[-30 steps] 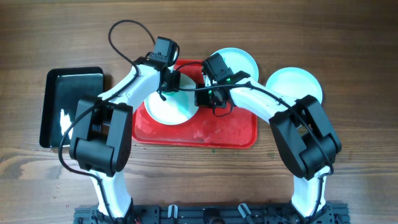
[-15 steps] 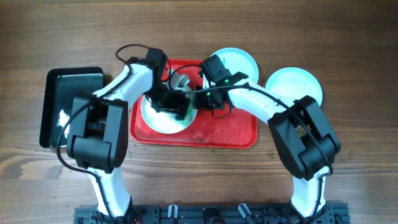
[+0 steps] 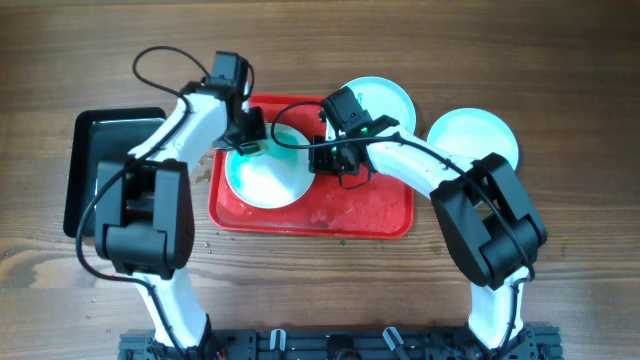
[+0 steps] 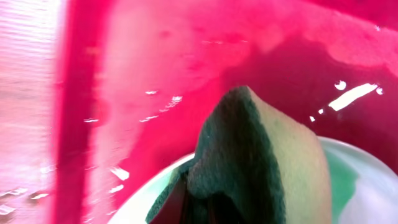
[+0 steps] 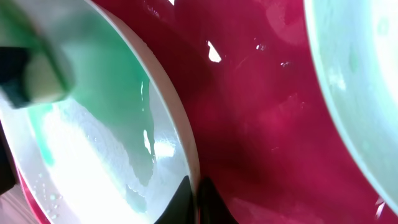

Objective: Clean dirty plates on tray and stack at the side
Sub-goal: 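Scrub the second plate with the sponge in the left gripper, then lift the second plate and stack it on the first plate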

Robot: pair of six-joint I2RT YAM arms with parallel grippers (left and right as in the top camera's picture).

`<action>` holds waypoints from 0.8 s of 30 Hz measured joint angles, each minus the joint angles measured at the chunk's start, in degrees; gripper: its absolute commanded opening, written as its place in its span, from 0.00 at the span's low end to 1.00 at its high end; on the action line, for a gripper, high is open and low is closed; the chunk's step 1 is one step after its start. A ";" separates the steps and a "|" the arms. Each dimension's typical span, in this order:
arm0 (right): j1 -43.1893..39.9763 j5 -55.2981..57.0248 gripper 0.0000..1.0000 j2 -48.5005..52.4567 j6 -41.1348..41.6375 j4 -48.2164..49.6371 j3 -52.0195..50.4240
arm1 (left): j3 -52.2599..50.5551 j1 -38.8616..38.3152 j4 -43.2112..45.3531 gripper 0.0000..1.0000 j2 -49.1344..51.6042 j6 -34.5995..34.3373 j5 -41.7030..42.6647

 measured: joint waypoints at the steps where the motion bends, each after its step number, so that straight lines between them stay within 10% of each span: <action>1: 0.00 -0.07 0.04 0.00 0.07 0.02 0.04 | 1.84 1.05 -3.28 0.04 0.00 -0.22 -1.18; 10: -0.11 6.58 0.04 -5.42 -1.70 -10.05 0.92 | 10.19 3.96 -14.05 0.04 -8.15 -0.72 -4.39; 24: 26.82 81.02 0.04 -15.67 -10.73 -19.15 1.29 | 10.12 3.37 -13.09 0.04 -2.51 -1.22 2.12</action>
